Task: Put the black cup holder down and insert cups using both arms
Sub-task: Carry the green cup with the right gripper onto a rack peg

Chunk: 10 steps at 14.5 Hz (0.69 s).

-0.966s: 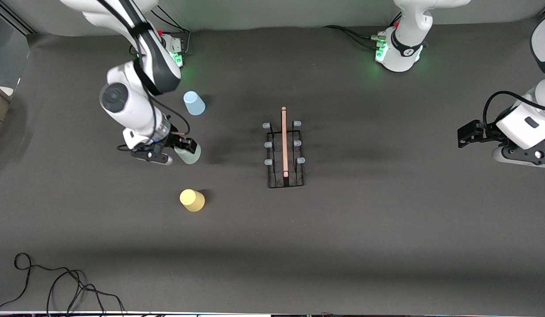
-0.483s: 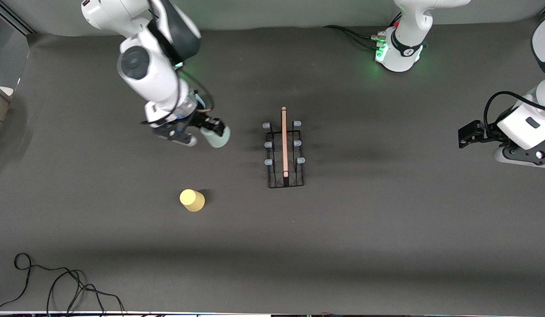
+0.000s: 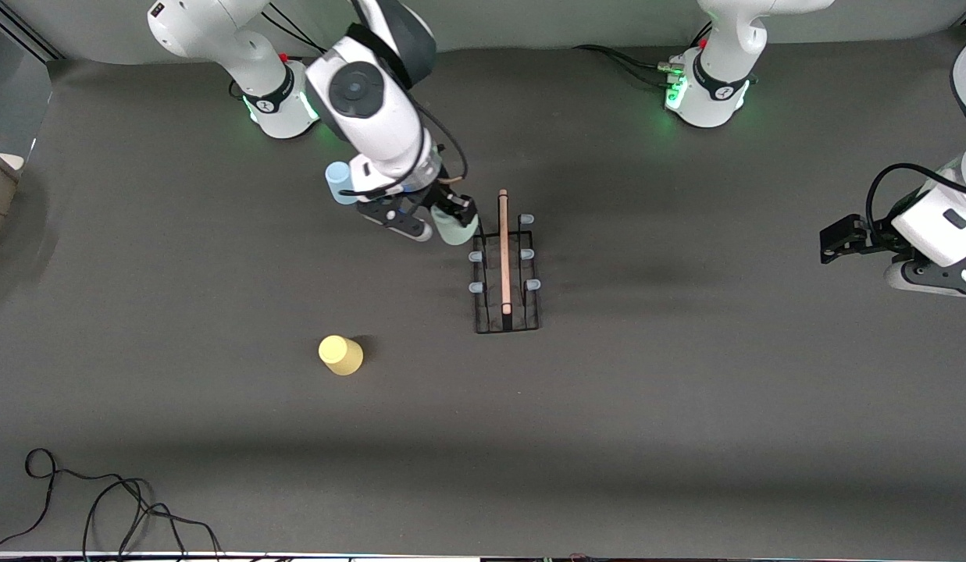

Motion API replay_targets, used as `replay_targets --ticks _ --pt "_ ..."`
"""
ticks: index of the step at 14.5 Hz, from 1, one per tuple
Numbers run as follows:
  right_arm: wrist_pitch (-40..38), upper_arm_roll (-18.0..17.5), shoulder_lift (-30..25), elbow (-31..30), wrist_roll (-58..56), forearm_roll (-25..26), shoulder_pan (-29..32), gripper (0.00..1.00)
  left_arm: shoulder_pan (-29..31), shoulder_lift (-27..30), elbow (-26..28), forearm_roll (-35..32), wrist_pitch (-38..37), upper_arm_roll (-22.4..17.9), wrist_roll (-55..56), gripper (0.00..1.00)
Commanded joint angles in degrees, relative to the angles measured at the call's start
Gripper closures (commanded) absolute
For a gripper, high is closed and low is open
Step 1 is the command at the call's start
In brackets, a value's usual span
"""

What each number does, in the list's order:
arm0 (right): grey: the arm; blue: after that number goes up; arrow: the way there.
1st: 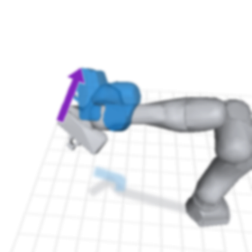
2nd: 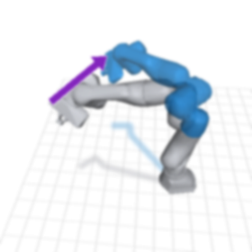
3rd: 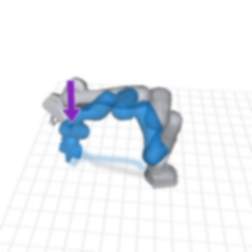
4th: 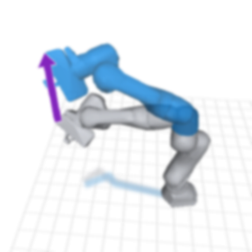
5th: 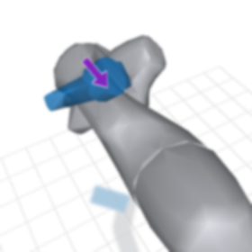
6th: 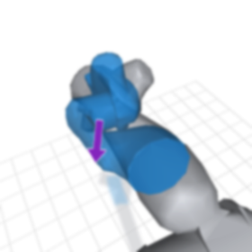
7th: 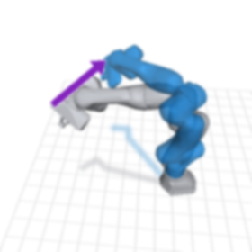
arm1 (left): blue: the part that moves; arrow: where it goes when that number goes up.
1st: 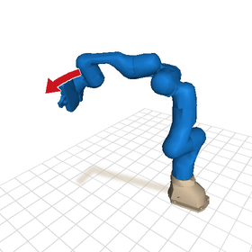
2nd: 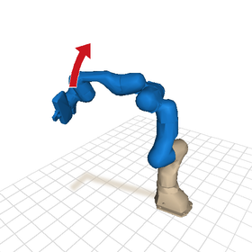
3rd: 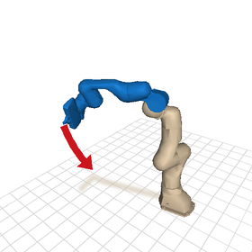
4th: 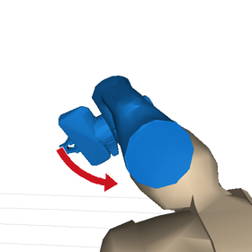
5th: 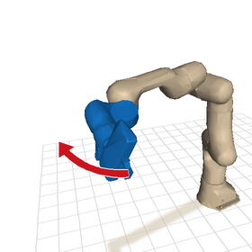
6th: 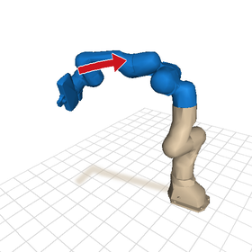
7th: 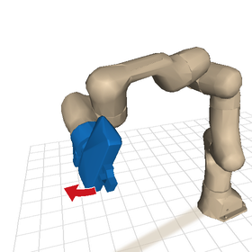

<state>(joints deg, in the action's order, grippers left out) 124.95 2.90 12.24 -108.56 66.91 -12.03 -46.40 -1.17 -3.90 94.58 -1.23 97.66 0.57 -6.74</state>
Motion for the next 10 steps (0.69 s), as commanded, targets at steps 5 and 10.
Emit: replay_targets --ticks 5,10 --pt "3.2 0.9 5.6 1.4 1.5 -0.1 -4.0 1.0 0.4 -0.7 -1.3 -0.2 0.1 -0.1 -0.7 0.0" --pt "6.0 1.0 8.5 1.3 1.5 -0.1 -4.5 0.87 0.6 -1.0 -1.2 -0.2 0.7 -0.1 -0.7 0.0"
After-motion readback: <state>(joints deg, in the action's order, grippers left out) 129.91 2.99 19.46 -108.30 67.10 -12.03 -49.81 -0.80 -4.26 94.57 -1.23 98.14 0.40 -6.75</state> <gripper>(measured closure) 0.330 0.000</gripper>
